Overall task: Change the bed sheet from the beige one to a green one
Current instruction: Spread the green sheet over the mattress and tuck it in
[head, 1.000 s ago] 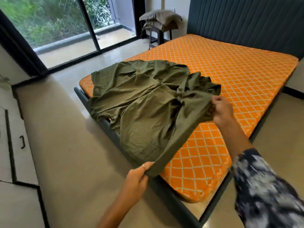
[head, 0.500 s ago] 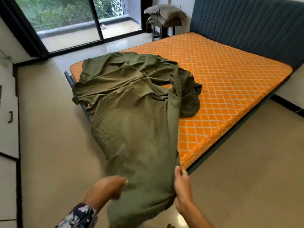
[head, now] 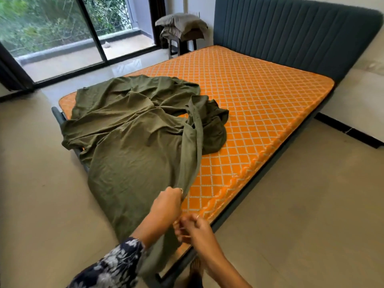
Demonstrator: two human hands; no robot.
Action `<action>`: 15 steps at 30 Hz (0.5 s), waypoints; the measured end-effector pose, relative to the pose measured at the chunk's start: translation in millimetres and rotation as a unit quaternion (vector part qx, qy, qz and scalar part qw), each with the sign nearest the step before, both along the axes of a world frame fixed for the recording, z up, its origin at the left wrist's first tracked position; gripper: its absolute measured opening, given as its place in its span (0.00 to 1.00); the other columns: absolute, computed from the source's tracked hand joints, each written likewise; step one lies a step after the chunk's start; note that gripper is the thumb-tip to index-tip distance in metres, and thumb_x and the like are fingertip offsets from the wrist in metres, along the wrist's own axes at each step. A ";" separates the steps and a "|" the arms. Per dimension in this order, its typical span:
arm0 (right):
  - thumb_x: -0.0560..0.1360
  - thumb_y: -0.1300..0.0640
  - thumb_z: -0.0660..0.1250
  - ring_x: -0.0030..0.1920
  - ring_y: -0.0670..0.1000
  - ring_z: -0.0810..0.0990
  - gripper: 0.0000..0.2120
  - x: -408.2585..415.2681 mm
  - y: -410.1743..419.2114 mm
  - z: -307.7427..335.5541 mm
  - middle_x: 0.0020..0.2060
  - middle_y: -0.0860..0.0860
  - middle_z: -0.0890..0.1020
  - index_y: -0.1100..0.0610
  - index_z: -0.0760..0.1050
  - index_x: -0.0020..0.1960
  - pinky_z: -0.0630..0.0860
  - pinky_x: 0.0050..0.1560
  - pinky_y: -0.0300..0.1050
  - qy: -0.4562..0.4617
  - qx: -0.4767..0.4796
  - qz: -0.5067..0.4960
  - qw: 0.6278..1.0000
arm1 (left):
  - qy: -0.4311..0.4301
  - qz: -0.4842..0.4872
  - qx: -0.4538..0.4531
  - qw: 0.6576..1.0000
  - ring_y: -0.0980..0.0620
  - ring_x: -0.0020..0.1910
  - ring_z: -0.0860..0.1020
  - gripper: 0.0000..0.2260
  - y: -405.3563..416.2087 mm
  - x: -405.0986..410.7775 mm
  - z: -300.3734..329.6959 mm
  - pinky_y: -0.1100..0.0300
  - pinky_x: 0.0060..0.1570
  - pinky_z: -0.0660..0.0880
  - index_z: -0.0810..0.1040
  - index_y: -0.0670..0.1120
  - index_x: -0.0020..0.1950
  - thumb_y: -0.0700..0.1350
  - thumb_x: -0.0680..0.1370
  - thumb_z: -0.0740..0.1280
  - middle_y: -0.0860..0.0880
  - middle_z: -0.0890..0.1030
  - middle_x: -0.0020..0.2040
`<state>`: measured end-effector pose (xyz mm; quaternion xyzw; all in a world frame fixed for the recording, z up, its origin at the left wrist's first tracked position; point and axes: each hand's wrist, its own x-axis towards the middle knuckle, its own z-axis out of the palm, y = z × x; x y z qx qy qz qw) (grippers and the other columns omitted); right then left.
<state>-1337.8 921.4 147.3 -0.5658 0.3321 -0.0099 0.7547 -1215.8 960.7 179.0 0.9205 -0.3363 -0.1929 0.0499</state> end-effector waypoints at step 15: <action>0.81 0.54 0.56 0.35 0.50 0.71 0.12 155.7 -150.3 7.0 0.36 0.53 0.74 0.55 0.70 0.42 0.70 0.31 0.41 0.150 0.177 -0.088 0.969 | 0.151 -0.164 -0.297 0.928 0.65 0.39 0.79 0.06 4.7 48.1 20.9 0.74 0.40 0.70 0.80 0.51 0.48 0.49 0.76 0.65 0.61 0.80 0.39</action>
